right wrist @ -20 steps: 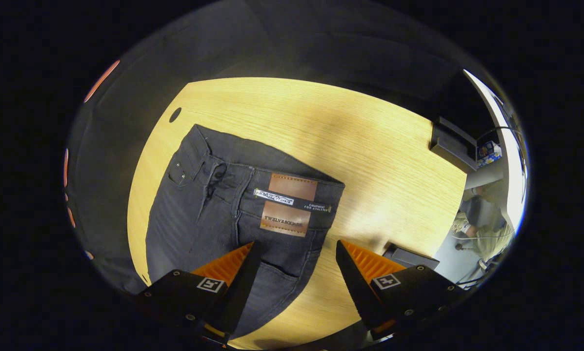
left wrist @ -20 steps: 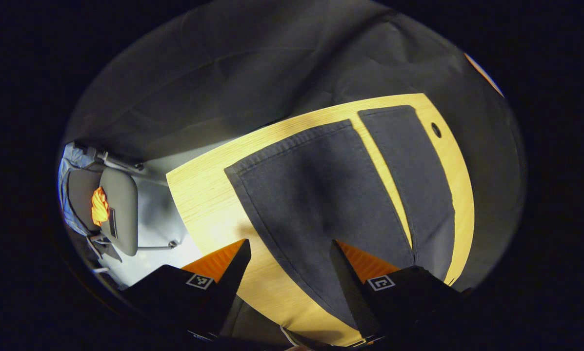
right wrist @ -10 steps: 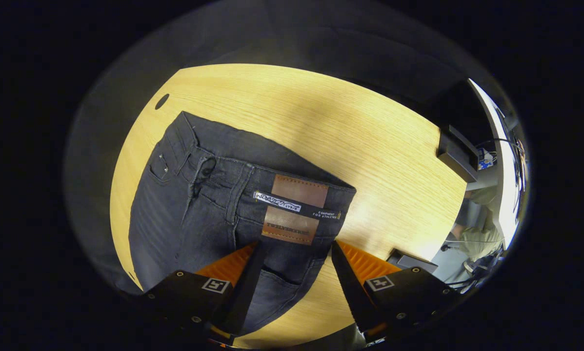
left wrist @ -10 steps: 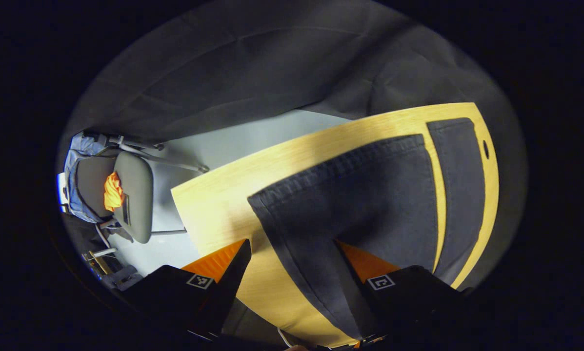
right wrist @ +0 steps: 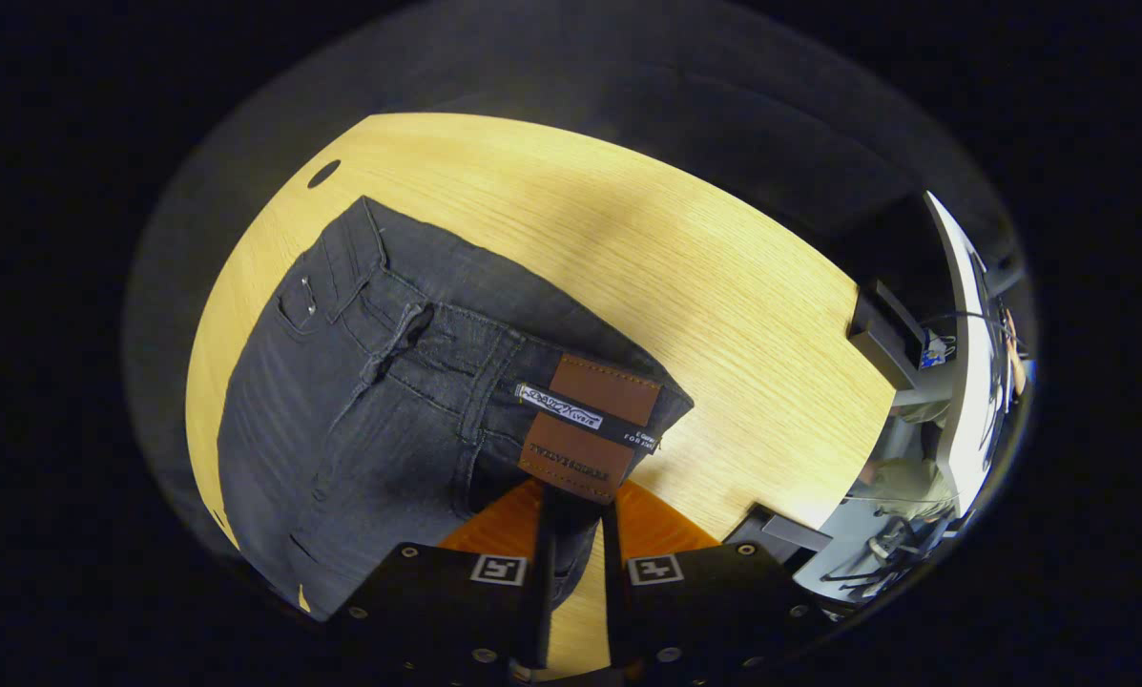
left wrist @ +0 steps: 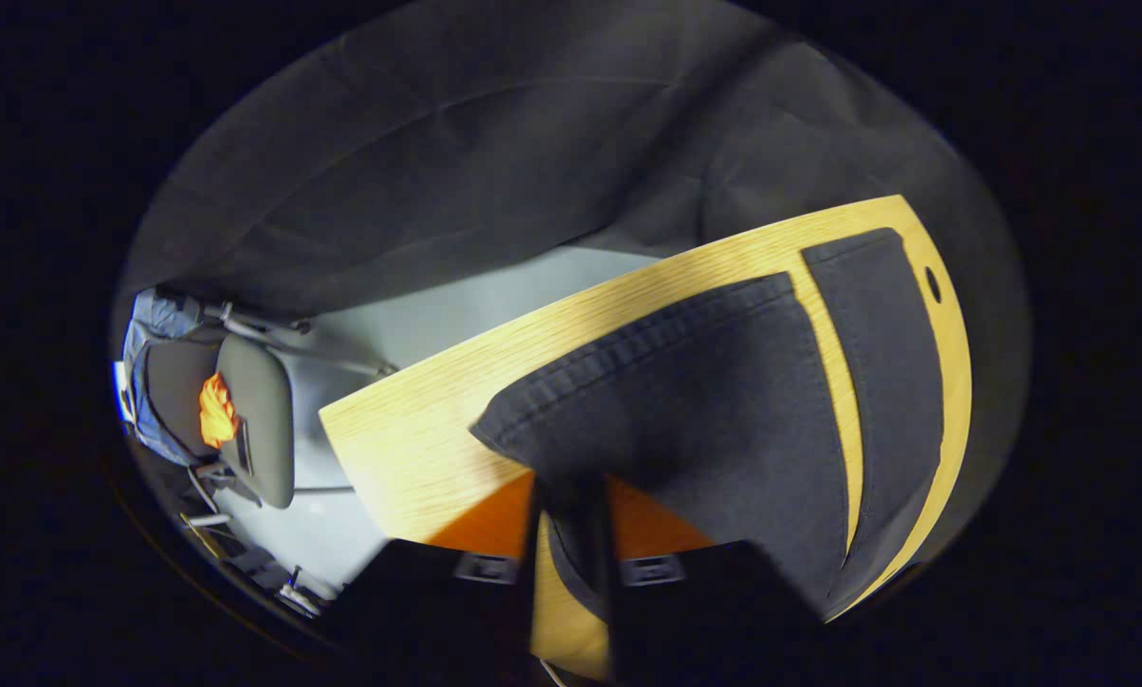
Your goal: Grasp the waist and the cuffs of the jeans and fold them to make the two legs overlap; first hold the waist and fold one-third of the jeans toward the cuffs, then hold the cuffs and fold the remaining one-third in the same direction to finish folding.
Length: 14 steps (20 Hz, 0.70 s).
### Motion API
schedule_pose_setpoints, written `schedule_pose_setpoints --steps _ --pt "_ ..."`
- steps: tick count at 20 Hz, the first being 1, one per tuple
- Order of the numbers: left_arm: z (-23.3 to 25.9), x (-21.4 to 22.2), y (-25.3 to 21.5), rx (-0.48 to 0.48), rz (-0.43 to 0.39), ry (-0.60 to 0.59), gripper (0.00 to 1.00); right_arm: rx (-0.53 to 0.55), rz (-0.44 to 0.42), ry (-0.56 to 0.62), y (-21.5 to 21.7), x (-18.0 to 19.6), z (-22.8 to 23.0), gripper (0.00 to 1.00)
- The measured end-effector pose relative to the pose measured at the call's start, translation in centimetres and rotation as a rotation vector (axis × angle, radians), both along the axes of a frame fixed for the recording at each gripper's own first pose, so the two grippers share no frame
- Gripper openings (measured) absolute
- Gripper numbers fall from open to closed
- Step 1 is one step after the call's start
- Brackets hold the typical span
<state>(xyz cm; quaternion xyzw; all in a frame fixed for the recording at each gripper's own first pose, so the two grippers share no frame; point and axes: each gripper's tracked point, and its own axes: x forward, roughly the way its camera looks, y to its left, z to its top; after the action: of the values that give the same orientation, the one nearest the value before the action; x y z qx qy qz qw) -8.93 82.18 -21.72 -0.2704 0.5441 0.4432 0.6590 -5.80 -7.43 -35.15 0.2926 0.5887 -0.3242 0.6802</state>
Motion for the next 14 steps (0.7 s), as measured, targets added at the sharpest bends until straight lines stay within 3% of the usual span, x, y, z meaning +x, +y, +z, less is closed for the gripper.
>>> schedule_pose_setpoints --steps 1,3,4,5,6,11,14 --pt "-0.3 0.5 -0.3 0.003 -0.019 -0.003 0.08 0.023 -0.005 -0.032 0.0 0.1 0.0 0.21" --pt "-0.3 1.0 -0.3 -0.023 -0.057 -0.076 0.08 0.120 -0.092 -0.120 0.7 0.4 0.0 0.21" --pt "0.0 1.2 -0.9 -0.054 -0.033 -0.120 0.08 0.155 -0.161 -0.166 0.6 0.9 0.4 0.09" --pt "-0.4 1.8 -1.0 -0.069 -0.033 -0.157 0.01 0.191 -0.186 -0.195 0.7 1.1 0.4 0.09" --pt "0.1 2.3 -0.9 -0.068 -0.035 -0.195 0.01 0.202 -0.212 -0.234 0.5 1.1 1.0 0.09" --pt "3.6 4.9 -1.7 -0.066 -0.049 -0.353 0.01 0.224 -0.260 -0.383 0.7 2.7 4.6 0.08" --pt "6.0 7.8 -2.3 -0.051 -0.128 -0.410 0.01 0.274 -0.277 -0.449 1.3 4.2 6.2 0.06"
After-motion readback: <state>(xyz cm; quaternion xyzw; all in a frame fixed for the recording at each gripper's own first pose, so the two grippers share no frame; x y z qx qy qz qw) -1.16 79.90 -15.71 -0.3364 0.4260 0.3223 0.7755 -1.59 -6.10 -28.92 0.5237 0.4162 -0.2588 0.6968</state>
